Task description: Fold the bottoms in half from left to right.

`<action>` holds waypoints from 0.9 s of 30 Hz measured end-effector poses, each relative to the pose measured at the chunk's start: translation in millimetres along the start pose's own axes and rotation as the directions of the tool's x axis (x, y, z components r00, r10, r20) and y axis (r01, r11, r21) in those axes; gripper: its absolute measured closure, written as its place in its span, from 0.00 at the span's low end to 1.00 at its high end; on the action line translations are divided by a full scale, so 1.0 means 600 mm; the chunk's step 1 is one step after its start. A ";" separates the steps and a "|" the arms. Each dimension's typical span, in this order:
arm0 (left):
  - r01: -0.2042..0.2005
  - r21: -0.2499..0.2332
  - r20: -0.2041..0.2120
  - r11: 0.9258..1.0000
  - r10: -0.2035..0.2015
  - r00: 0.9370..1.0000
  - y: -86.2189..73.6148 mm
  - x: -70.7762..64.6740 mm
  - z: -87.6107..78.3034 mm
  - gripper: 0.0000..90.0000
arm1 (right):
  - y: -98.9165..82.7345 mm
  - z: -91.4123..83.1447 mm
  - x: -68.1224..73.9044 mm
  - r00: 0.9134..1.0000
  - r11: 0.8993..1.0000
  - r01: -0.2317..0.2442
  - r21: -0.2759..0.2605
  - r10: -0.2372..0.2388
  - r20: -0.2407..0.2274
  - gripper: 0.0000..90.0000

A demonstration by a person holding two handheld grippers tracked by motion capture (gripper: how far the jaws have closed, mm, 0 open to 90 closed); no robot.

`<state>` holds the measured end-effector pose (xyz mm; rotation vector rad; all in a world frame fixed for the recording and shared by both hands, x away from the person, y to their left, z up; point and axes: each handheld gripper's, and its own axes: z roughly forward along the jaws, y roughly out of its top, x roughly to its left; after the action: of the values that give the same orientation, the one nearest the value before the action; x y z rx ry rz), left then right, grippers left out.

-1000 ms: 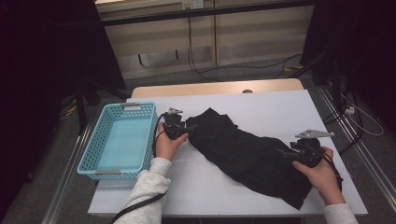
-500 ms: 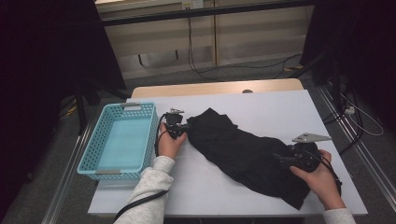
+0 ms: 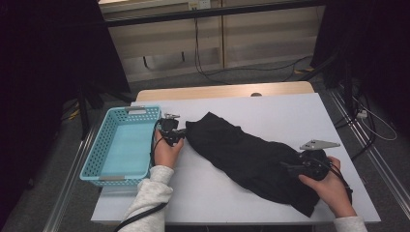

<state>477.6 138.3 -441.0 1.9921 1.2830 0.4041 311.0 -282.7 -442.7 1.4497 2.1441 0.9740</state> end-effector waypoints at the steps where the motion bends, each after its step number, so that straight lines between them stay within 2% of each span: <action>1: -0.006 -0.006 -0.010 1.000 0.006 1.000 0.000 0.001 -0.001 0.93 | 0.000 0.001 0.000 1.000 1.000 0.006 -0.001 -0.006 -0.002 0.32; 3: -0.014 -0.024 -0.009 1.000 0.014 1.000 0.004 0.002 -0.002 0.82 | 0.000 0.001 0.002 1.000 1.000 0.006 0.001 -0.006 -0.003 0.32; 5: -0.044 -0.060 -0.014 0.997 0.044 0.999 0.010 0.002 -0.002 0.67 | 0.001 0.001 0.004 1.000 1.000 0.005 -0.003 -0.005 -0.005 0.32; 7: -0.051 -0.078 0.038 0.996 0.054 0.998 0.018 0.002 0.002 0.56 | 0.002 0.000 0.004 1.000 1.000 0.013 -0.008 -0.013 -0.009 0.32; 9: -0.097 -0.078 0.079 0.992 0.104 0.991 0.027 -0.004 0.009 0.45 | 0.003 -0.001 0.004 1.000 1.000 0.012 -0.009 -0.012 -0.010 0.32; 10: -0.103 -0.073 0.094 0.992 0.110 0.989 0.030 -0.006 0.013 0.45 | 0.004 -0.001 0.005 1.000 1.000 0.011 -0.010 -0.012 -0.011 0.32; 12: -0.091 -0.068 0.152 0.994 0.100 0.983 0.036 -0.006 0.025 0.42 | 0.003 0.000 0.005 1.000 1.000 0.014 -0.009 -0.014 -0.015 0.31; 13: -0.091 -0.065 0.150 0.994 0.100 0.984 0.038 -0.008 0.033 0.40 | 0.003 0.001 0.006 1.000 1.000 0.012 -0.008 -0.012 -0.017 0.31; 14: -0.113 -0.054 0.159 0.992 0.120 0.980 0.039 -0.006 0.040 0.39 | 0.003 0.001 0.007 1.000 1.000 0.011 -0.007 -0.011 -0.020 0.31; 16: -0.107 -0.057 0.160 0.993 0.115 0.980 0.041 -0.008 0.052 0.37 | 0.003 0.003 0.009 1.000 1.000 0.012 -0.006 -0.012 -0.026 0.31; 19: -0.138 -0.049 0.178 0.989 0.144 0.973 0.045 -0.014 0.068 0.34 | 0.003 0.003 0.012 0.999 1.000 0.017 -0.007 -0.018 -0.036 0.31; 21: -0.135 -0.049 0.162 0.990 0.141 0.977 0.045 -0.016 0.077 0.36 | 0.003 0.004 0.013 0.999 1.000 0.018 -0.009 -0.018 -0.040 0.31; 22: -0.163 -0.039 0.142 0.986 0.167 0.976 0.045 -0.015 0.080 0.37 | 0.003 0.004 0.013 0.999 1.000 0.016 -0.006 -0.016 -0.041 0.30; 25: -0.174 0.006 0.105 0.985 0.173 0.979 0.041 -0.012 0.089 0.46 | 0.002 0.006 0.016 0.999 1.000 0.021 -0.004 -0.021 -0.047 0.30; 27: -0.156 -0.001 0.101 0.988 0.156 0.983 0.040 -0.012 0.092 0.53 | 0.002 0.006 0.017 0.998 1.000 0.024 -0.005 -0.024 -0.052 0.30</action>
<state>523.3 103.8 -461.2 2.0991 1.0718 0.3689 310.4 -272.0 -443.6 1.4082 2.1899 1.0173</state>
